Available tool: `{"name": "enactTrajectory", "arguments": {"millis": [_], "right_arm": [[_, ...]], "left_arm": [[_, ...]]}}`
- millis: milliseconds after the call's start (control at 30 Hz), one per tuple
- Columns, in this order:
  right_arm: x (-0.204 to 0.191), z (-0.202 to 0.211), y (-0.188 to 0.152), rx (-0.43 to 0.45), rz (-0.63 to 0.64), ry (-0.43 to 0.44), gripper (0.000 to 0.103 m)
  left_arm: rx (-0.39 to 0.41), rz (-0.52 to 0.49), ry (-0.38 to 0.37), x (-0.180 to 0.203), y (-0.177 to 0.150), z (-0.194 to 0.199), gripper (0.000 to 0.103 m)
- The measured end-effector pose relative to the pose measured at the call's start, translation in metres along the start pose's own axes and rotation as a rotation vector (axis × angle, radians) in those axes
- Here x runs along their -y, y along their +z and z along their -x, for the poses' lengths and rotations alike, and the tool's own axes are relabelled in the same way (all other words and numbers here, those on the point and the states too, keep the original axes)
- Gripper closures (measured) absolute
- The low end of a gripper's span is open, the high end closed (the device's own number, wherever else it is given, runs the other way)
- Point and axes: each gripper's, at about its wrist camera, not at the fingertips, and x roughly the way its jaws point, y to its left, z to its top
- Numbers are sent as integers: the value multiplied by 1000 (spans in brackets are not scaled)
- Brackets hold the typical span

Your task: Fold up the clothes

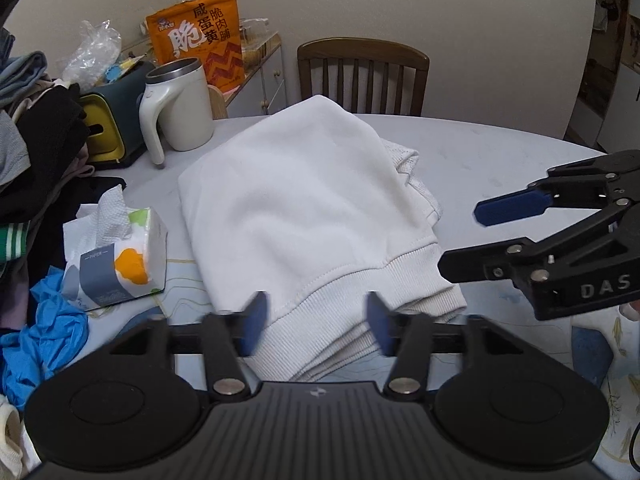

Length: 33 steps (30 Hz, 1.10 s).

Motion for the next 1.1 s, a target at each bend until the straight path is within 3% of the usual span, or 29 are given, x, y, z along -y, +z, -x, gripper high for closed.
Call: {"name": "enactTrajectory", "arguments": {"millis": [100,167,200,567,1100], "right_arm": [[0,10,-1,23,-23,4,0],[-4,15,-3,25,-18,10,0],[-6,18,-4,26,-16,13,0],[-9,43,-23,86,-32,-44,0],[-7,61,-44,82,-78,-48,0]], "left_arm": [[6,-2,6,5,-1,9,21],[10,-2,12,7,-2,14,3],[15,-1,13,8,-3,16,0],[18,33,84,17,-9,34,0],[3,46,96,29,-24,46,0]]}}
